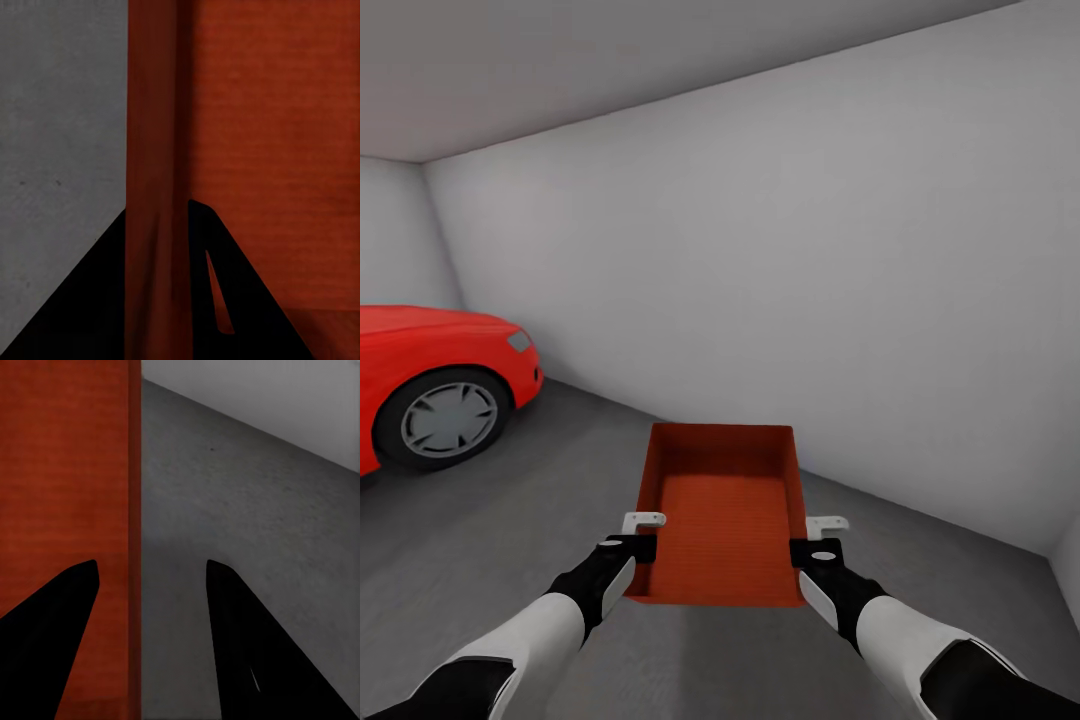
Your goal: Move the two storage containers from the living room to the garage. In the garage, place one container on the floor and stack the other container on top of it (either order is fine).
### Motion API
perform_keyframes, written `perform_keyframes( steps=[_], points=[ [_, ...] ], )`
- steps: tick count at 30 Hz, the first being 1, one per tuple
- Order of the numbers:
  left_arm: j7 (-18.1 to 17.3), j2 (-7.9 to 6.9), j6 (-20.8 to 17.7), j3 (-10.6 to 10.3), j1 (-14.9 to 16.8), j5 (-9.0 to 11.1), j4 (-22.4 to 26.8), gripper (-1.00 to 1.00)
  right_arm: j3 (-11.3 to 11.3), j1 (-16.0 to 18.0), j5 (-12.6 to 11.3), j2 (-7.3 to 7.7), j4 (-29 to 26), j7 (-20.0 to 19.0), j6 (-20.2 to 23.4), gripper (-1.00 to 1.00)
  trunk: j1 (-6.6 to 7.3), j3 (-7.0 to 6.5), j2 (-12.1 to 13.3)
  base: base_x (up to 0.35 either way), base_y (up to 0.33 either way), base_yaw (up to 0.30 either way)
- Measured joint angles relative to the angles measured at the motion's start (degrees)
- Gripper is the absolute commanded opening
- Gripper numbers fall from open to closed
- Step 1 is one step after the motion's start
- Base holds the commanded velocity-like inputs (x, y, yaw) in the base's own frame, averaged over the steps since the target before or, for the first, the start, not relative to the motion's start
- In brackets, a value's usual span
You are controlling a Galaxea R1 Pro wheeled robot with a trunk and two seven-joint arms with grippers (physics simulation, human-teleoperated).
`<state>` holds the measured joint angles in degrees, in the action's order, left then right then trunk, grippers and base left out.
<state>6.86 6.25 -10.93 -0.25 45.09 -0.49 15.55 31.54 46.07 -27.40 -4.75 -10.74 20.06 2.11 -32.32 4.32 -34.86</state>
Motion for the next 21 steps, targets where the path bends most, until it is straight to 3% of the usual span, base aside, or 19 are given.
perform_keyframes(
  steps=[8,21],
  points=[
    [0.00,0.00,0.01,-0.01,0.01,0.02,-0.01,-1.00,0.00,0.00,-0.01,0.01,-0.01,0.01,0.00,-1.00,0.00,0.00,0.00,0.322,0.076,-0.042],
    [0.00,0.01,0.01,-0.02,0.01,0.02,-0.03,-1.00,0.01,-0.01,-0.04,0.01,-0.02,0.03,0.00,-1.00,0.00,0.00,0.00,0.322,0.076,-0.239]
  ],
)
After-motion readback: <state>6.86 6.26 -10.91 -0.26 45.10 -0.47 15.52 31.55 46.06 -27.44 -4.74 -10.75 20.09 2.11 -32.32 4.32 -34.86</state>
